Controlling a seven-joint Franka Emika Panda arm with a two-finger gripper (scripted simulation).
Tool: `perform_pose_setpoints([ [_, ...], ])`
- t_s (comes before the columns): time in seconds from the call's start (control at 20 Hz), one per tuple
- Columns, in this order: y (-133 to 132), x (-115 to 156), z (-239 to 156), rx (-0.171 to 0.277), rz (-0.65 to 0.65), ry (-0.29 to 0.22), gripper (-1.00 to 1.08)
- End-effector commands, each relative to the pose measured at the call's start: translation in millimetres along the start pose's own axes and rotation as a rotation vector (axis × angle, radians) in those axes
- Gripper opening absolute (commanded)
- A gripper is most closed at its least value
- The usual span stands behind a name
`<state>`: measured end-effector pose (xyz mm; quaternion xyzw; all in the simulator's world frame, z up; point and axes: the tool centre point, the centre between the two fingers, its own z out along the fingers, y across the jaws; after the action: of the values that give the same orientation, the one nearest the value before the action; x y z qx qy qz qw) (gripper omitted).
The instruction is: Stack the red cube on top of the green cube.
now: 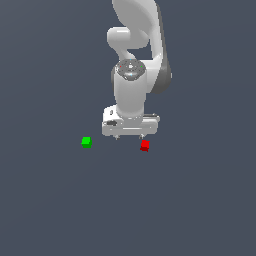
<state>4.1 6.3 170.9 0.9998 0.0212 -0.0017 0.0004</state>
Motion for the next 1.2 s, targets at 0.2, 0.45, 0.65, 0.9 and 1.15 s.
perform_pose_setpoints([
  [0.2,-2,-2,3,0.0,0.008,0.0,1.0],
  [0.45,-11,-9,15,0.0,0.039,0.0,1.0],
  [0.65,-24,-18,31,0.0,0.08,0.001,1.0],
  [0.9,-46,-31,58,0.001,0.15,0.002,1.0],
  [1.15,-66,-40,81,0.001,0.209,0.003,1.0],
])
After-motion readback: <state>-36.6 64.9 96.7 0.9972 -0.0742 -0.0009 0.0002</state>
